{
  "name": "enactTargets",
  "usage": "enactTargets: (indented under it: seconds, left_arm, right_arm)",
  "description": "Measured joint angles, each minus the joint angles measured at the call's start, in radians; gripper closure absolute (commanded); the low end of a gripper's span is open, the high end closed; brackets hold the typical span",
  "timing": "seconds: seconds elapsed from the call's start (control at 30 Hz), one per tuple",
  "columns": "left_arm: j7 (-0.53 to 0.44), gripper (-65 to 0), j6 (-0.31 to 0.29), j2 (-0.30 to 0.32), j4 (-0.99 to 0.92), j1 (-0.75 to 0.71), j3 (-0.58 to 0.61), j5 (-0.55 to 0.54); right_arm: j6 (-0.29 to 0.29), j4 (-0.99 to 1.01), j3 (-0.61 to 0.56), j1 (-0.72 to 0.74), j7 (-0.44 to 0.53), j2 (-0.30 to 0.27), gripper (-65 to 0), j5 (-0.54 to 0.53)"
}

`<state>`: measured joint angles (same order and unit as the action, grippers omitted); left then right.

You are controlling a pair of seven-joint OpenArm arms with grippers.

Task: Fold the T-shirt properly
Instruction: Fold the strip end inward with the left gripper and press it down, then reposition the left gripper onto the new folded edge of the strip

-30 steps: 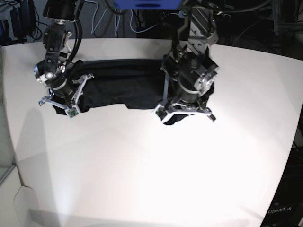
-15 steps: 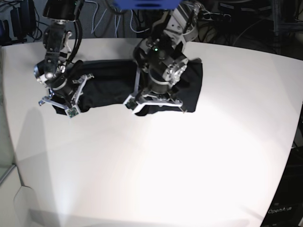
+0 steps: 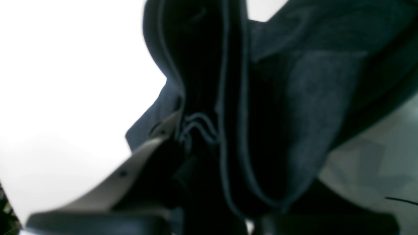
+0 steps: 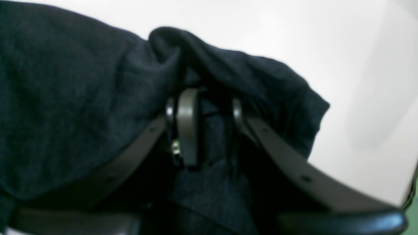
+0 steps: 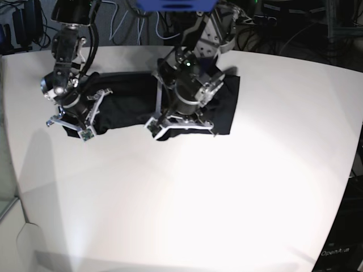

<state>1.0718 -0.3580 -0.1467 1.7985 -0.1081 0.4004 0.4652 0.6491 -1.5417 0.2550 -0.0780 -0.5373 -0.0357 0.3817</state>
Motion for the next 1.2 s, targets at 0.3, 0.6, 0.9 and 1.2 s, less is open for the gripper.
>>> enactTargets:
  seconds: [0.3, 0.6, 0.9, 1.2]
  left_arm:
    - [0.0, 0.0, 0.003, 0.001, -0.018, 0.001, 0.0, -0.072]
    - [-0.007, 0.0, 0.003, 0.002, -0.018, 0.001, 0.0, -0.09]
    - [-0.008, -8.4, 0.004, 0.002, -0.018, 0.001, -0.008, -0.093]
    - [-0.011, -41.0, 0.007, 0.002, -0.015, 0.001, -0.007, -0.163]
  right_arm:
    - [0.0, 0.0, 0.0, 0.0, 0.0, 0.0, -12.0, 0.0]
    - [0.0, 0.0, 0.0, 0.0, 0.0, 0.0, -12.0, 0.0]
    - [0.0, 0.0, 0.0, 0.0, 0.0, 0.0, -12.0, 0.0]
    - [0.0, 0.0, 0.0, 0.0, 0.0, 0.0, -12.0, 0.0]
